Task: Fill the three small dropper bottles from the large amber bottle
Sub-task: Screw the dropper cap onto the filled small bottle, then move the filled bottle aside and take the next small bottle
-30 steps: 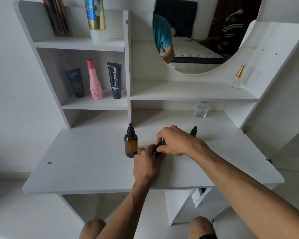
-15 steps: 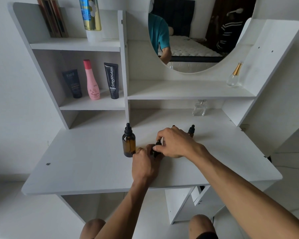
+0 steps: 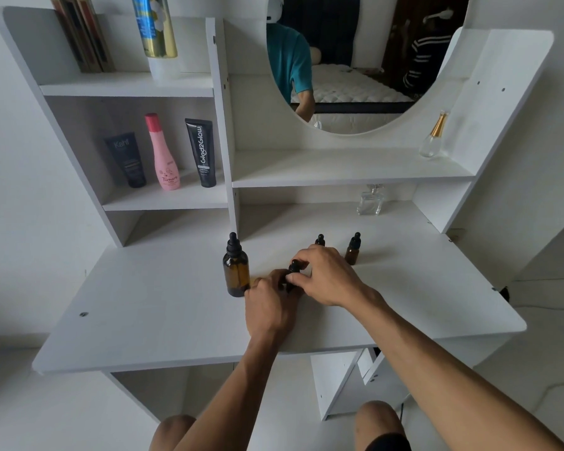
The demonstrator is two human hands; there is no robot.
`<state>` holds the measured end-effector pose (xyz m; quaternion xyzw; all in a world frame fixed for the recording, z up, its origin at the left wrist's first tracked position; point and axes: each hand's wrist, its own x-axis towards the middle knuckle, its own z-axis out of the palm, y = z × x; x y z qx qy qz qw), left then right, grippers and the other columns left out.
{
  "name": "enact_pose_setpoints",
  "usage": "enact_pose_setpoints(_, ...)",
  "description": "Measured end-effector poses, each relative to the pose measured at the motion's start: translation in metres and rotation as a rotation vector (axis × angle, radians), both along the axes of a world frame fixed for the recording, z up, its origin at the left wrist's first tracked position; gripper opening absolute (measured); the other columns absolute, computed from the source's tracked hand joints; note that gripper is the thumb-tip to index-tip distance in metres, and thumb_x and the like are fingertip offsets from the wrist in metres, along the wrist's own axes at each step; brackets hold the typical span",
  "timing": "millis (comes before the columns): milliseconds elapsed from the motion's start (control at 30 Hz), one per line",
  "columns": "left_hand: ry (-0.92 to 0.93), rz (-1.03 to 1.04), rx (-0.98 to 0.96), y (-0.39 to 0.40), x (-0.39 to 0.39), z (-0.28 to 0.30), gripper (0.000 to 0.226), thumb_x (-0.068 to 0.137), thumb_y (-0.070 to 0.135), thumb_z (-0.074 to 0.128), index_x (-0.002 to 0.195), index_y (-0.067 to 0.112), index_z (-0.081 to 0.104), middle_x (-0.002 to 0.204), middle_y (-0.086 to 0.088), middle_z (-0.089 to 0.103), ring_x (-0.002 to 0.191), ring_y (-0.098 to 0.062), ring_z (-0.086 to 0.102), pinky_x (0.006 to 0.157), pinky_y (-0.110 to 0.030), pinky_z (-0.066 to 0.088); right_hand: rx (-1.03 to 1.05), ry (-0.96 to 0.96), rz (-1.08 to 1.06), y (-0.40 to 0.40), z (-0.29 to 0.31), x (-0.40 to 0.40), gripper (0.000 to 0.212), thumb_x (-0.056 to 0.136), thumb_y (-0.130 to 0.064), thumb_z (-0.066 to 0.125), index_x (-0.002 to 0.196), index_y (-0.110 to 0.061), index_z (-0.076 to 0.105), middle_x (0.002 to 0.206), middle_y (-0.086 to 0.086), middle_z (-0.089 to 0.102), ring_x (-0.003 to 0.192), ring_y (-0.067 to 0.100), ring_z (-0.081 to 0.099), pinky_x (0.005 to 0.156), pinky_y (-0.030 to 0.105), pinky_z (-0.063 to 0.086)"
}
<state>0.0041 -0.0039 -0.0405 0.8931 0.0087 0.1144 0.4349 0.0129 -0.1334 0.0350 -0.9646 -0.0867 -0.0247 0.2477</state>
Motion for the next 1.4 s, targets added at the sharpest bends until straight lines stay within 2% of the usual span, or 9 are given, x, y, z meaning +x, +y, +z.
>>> enact_pose_setpoints(133,0.004,0.014,0.033,-0.003,0.001,0.001,0.027,0.080,0.048,0.060,0.104,0.034,0.063,0.083,0.000,0.067,0.078,-0.026,0.061,0.060,-0.035,0.049,0.139,0.008,-0.064,-0.001,-0.012,-0.002,0.020,0.084,-0.045,0.072,0.097,-0.029,0.069,0.102,-0.009,0.071,0.080,0.018,0.064,0.075,0.039,0.057)
enact_pose_setpoints(333,-0.018,-0.081,0.097,-0.003,-0.003,0.005,0.046,0.081,0.042,0.069,0.123,0.027,0.055,0.098,0.000,0.071,0.094,-0.025,0.062,0.067,-0.035,0.047,0.244,0.012,-0.114,0.000,-0.021,-0.003,0.023,0.083,-0.047,0.070,0.099,-0.030,0.069,0.100,-0.010,0.074,0.091,0.018,0.068,0.079,0.039,0.057)
enact_pose_setpoints(433,0.019,-0.112,0.154,-0.002,-0.001,-0.001,0.054,0.083,0.054,0.063,0.127,0.027,0.049,0.108,-0.001,0.069,0.101,-0.025,0.062,0.069,-0.035,0.047,0.296,-0.013,-0.146,-0.002,-0.019,-0.002,0.021,0.084,-0.044,0.071,0.093,-0.026,0.069,0.091,-0.006,0.074,0.089,0.020,0.068,0.078,0.040,0.057)
enact_pose_setpoints(533,0.061,-0.156,0.265,-0.003,-0.001,-0.004,0.064,0.090,0.062,0.051,0.141,0.026,0.040,0.140,-0.001,0.054,0.127,-0.023,0.051,0.096,-0.041,0.049,0.366,-0.131,-0.240,-0.012,-0.009,-0.008,0.019,0.087,-0.035,0.071,0.086,-0.016,0.066,0.080,-0.003,0.071,0.078,0.022,0.067,0.073,0.039,0.056)
enact_pose_setpoints(667,0.096,-0.225,0.444,-0.007,-0.005,0.004,0.078,0.098,0.063,0.032,0.158,0.016,0.015,0.165,-0.002,0.018,0.152,-0.020,0.012,0.123,-0.038,0.016,0.386,-0.262,-0.405,-0.046,0.002,-0.019,0.019,0.088,-0.033,0.068,0.089,-0.014,0.066,0.082,-0.001,0.074,0.081,0.025,0.069,0.075,0.038,0.056)
enact_pose_setpoints(733,0.117,-0.273,0.546,-0.009,-0.004,0.007,0.081,0.099,0.065,0.021,0.159,0.013,0.005,0.167,-0.003,0.005,0.153,-0.018,-0.001,0.125,-0.037,0.002,0.385,-0.289,-0.494,-0.071,0.005,-0.018,0.017,0.090,-0.029,0.068,0.092,-0.012,0.066,0.085,0.003,0.075,0.085,0.027,0.069,0.078,0.037,0.055)
enact_pose_setpoints(833,0.161,-0.299,0.626,-0.012,-0.004,0.007,0.083,0.098,0.067,0.013,0.158,0.013,-0.004,0.167,-0.003,-0.005,0.153,-0.017,-0.010,0.124,-0.039,-0.004,0.364,-0.275,-0.603,-0.110,0.002,-0.010,0.016,0.093,-0.026,0.065,0.093,-0.010,0.065,0.089,0.008,0.075,0.091,0.032,0.068,0.080,0.038,0.055)
enact_pose_setpoints(1000,0.169,-0.288,0.665,-0.013,-0.004,0.006,0.085,0.096,0.069,0.010,0.158,0.014,-0.006,0.166,-0.002,-0.009,0.152,-0.016,-0.013,0.124,-0.040,-0.006,0.330,-0.191,-0.660,-0.144,-0.018,0.003,0.021,0.094,-0.023,0.065,0.080,-0.013,0.053,0.084,0.015,0.070,0.086,0.037,0.062,0.069,0.031,0.042)
enact_pose_setpoints(1400,0.169,-0.283,0.692,-0.013,-0.003,0.003,0.087,0.094,0.072,0.007,0.158,0.015,-0.006,0.166,0.000,-0.010,0.151,-0.015,-0.014,0.124,-0.040,-0.006,0.304,-0.161,-0.652,-0.154,-0.033,0.011,0.014,0.094,-0.017,0.061,0.084,-0.011,0.054,0.086,0.016,0.069,0.079,0.033,0.054,0.067,0.030,0.038)
